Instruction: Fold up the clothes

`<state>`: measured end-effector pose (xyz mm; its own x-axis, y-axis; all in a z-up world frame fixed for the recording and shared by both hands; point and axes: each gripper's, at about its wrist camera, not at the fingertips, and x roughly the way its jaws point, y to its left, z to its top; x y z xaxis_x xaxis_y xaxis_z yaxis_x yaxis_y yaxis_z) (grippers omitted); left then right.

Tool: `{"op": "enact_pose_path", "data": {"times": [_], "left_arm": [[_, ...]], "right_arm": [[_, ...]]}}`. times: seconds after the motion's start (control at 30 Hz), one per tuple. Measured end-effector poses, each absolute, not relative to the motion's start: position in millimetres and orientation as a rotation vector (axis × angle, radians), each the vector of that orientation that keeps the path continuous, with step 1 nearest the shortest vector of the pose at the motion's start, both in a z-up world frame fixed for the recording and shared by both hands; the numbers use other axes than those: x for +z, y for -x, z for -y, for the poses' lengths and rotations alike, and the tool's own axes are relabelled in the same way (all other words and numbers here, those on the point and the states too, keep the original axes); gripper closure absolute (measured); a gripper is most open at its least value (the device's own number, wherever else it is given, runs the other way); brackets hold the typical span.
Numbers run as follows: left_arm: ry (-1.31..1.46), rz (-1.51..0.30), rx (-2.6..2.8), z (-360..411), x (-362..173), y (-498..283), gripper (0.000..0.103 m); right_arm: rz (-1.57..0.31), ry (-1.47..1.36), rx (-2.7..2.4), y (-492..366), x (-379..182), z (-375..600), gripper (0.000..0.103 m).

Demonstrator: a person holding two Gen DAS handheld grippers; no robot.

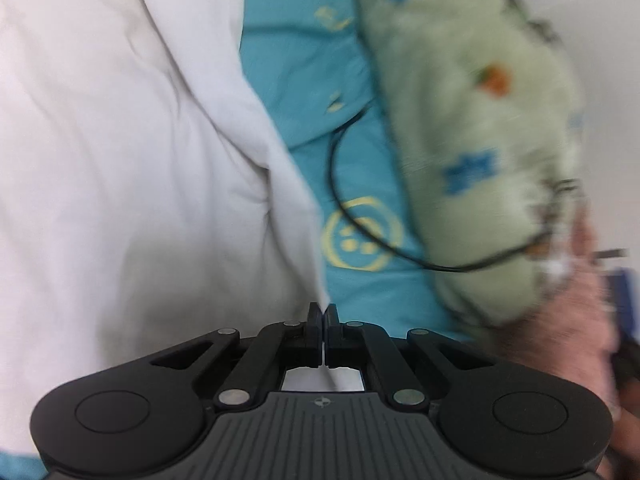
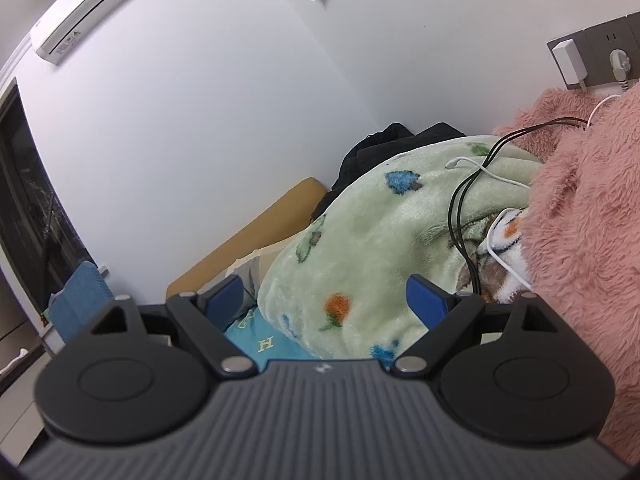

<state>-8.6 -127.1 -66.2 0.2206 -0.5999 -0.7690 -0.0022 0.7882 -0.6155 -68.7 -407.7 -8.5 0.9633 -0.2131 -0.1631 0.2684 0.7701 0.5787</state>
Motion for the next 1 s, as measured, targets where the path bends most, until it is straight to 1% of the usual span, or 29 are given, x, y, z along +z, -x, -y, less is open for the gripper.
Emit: {"op": "enact_pose_path", "data": {"times": [0.1,0.23,0.33,0.43,0.47,0.5,0.53,0.57,0.6,0.63,0.67,0.77,0.87,1.0], "left_arm": [[0.606,-1.262,-0.474,95,-45,19,0.102],[0.603,-1.232,-0.394,19,-31,41,0.102],[0.539,-1.27,-0.278,-28,-43,49,0.102],[0.488,-1.324,-0.222,-48,-63,52,0.102],[0.485,-1.337,-0.226,-50,-66,51,0.098],[0.48,-1.334,-0.242,-49,-65,50,0.089],[0.471,-1.323,-0.26,-48,-61,48,0.084],[0.462,-1.312,-0.278,-46,-58,47,0.073],[0.452,-1.3,-0.296,-45,-55,45,0.059],[0.445,-1.291,-0.307,-44,-51,43,0.052],[0.439,-1.282,-0.314,-43,-46,39,0.043],[0.489,-1.248,-0.314,-54,-37,23,0.038],[0.505,-1.18,-0.253,-61,-33,-14,0.028],[0.454,-1.088,-0.154,-65,-33,-85,0.027]], "right_arm": [[-0.049,-0.627,-0.243,74,-2,403,0.013],[-0.102,-0.59,-0.171,64,2,387,0.013],[-0.181,-0.535,-0.097,53,3,367,0.013],[-0.241,-0.485,-0.015,44,3,343,0.013],[-0.255,-0.463,0.006,43,4,335,0.013],[-0.267,-0.439,0.023,42,4,327,0.013],[-0.278,-0.415,0.039,42,5,319,0.013],[-0.288,-0.4,0.055,42,5,312,0.013],[-0.299,-0.391,0.071,42,5,306,0.013],[-0.31,-0.381,0.087,42,5,300,0.013],[-0.321,-0.368,0.098,42,4,294,0.013],[-0.369,-0.337,0.119,37,1,278,0.013],[-0.42,-0.334,0.134,30,-5,265,0.013],[-0.46,-0.314,0.125,14,-15,245,0.013]]}}
